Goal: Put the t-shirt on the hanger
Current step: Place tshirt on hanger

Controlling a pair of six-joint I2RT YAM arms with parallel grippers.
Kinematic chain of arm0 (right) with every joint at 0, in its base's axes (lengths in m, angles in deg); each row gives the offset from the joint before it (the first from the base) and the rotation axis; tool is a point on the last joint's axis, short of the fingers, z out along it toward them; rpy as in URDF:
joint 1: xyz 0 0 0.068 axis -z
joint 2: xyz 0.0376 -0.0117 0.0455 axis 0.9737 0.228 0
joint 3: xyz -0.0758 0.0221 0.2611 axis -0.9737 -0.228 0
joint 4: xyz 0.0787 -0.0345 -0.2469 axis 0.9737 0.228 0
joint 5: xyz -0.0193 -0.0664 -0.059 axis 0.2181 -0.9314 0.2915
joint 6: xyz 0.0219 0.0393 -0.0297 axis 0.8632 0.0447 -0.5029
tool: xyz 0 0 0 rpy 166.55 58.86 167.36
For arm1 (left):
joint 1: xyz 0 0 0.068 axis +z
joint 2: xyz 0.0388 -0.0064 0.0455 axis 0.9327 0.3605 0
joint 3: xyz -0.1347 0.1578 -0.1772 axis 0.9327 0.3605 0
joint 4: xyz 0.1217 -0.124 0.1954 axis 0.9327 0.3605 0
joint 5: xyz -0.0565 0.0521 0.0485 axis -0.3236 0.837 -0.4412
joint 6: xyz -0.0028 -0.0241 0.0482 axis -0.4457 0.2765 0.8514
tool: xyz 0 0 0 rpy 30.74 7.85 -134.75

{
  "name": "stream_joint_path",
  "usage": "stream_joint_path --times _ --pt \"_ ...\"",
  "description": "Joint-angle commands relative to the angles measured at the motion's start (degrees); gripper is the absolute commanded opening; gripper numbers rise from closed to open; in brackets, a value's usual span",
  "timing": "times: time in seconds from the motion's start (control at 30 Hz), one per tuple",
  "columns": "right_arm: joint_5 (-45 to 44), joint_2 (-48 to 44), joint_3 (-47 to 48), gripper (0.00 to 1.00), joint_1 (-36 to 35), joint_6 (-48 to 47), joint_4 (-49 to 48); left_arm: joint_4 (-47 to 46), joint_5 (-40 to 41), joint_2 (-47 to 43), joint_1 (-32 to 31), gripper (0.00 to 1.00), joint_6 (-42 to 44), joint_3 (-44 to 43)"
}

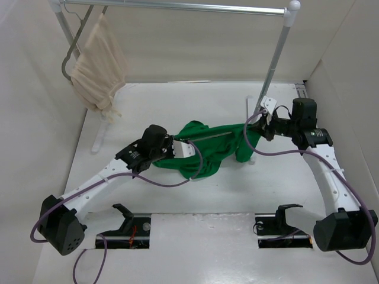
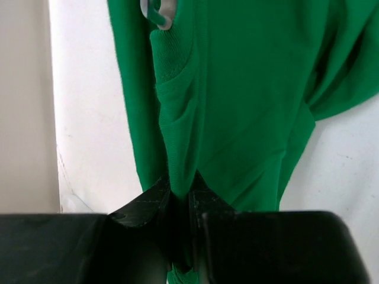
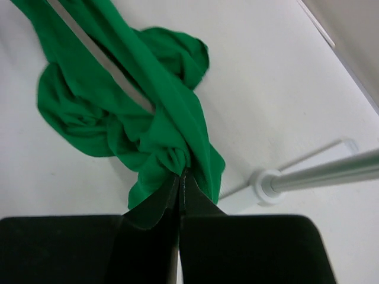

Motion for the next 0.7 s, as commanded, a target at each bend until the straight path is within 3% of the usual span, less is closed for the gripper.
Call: stream_joint_path --times 0.0,0.23,0.5,0.57,0.67 --pt "10.64 -1.01 3.43 0.0 0.57 2.41 -0.63 -2.92 0.61 -1.15 -0.82 0.0 3.2 1.49" --pt "14.44 -4.69 4.49 0.0 0.57 5.14 -2.48 -3.54 1.83 -1.15 -0.82 0.0 3.29 1.58" --pt "16.38 -5.76 3.87 0.0 0.57 5.14 -1.95 -7.24 7.73 3.33 -0.82 0.0 -3.66 -0.62" --pt "13.07 -5.76 3.87 0.0 0.57 3.92 0.41 -6.01 7.03 4.03 -0.82 0.0 -3.66 -0.62" --pt "-7.55 -3.31 4.4 0.02 0.57 2.24 8.66 -3.02 3.44 1.93 -0.82 0.0 -2.96 -2.02"
